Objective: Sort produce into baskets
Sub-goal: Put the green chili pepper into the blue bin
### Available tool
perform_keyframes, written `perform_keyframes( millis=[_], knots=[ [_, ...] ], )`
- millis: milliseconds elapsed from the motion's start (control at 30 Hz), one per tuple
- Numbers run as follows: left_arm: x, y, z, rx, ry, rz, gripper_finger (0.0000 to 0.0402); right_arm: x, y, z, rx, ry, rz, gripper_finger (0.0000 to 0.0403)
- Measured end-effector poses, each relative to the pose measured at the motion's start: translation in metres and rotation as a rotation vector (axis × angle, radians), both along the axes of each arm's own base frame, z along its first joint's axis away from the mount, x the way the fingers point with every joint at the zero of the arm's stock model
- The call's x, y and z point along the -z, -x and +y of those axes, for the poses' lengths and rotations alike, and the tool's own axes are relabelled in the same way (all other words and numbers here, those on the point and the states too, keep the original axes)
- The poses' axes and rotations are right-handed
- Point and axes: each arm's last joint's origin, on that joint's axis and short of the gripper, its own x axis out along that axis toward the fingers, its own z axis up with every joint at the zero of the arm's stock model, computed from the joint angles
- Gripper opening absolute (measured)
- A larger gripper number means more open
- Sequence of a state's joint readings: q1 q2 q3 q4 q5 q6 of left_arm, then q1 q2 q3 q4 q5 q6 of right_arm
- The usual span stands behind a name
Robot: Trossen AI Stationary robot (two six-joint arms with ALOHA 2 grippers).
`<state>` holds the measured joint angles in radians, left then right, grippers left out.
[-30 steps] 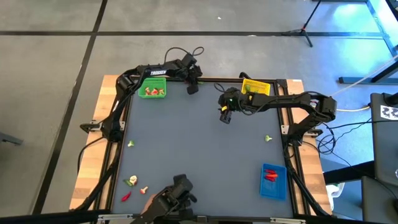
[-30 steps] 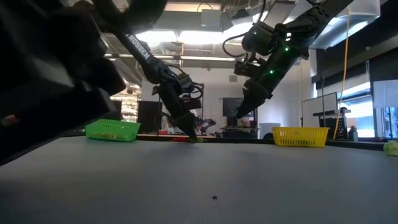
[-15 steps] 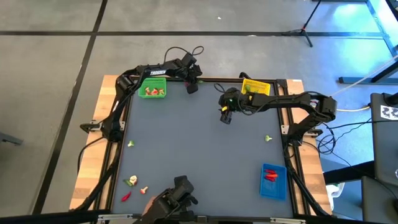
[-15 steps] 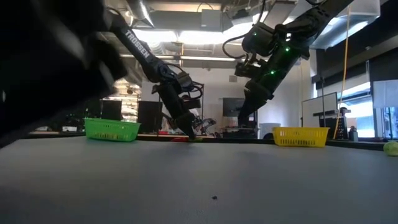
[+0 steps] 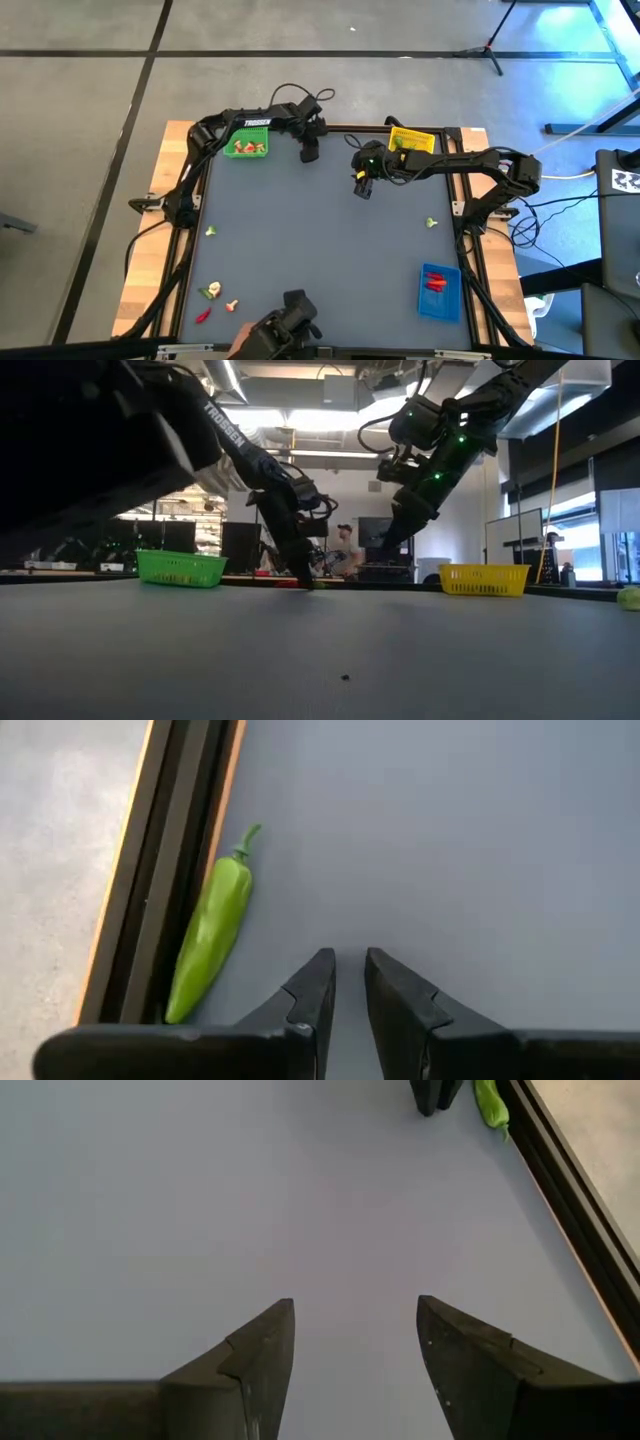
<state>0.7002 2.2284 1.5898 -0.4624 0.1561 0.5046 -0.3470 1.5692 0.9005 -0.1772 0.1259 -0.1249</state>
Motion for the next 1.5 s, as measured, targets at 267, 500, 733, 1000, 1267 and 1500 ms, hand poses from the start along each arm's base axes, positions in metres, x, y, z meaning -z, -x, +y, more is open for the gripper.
perform_keyframes(
  millis=[267, 500, 733, 1000, 1267, 1500],
  knots=[
    [-0.009, -0.004, 0.006, -0.025, -0.061, -0.007, 0.0058, 0.0, 0.0, 0.0, 0.001, 0.004, 0.008, 0.0209],
    [-0.025, -0.01, 0.014, -0.095, -0.105, -0.038, 0.0085, 0.0, 0.0, 0.0, 0.002, 0.004, 0.007, 0.0209],
    [-0.021, -0.009, 0.015, -0.061, -0.142, -0.04, 0.016, 0.0, 0.0, 0.0, 0.002, 0.004, 0.007, 0.0209],
    [-0.007, 0.003, 0.023, -0.053, -0.138, -0.031, 0.0156, 0.0, 0.0, 0.0, 0.002, 0.005, 0.007, 0.0209],
    [0.004, 0.012, 0.035, -0.078, -0.013, -0.091, 0.0085, 0.0, 0.0, 0.0, 0.024, -0.004, 0.001, 0.0209],
    [0.009, 0.005, 0.021, -0.042, 0.014, -0.056, 0.0033, 0.0, 0.001, 0.0, 0.026, -0.006, 0.002, 0.0209]
  ],
)
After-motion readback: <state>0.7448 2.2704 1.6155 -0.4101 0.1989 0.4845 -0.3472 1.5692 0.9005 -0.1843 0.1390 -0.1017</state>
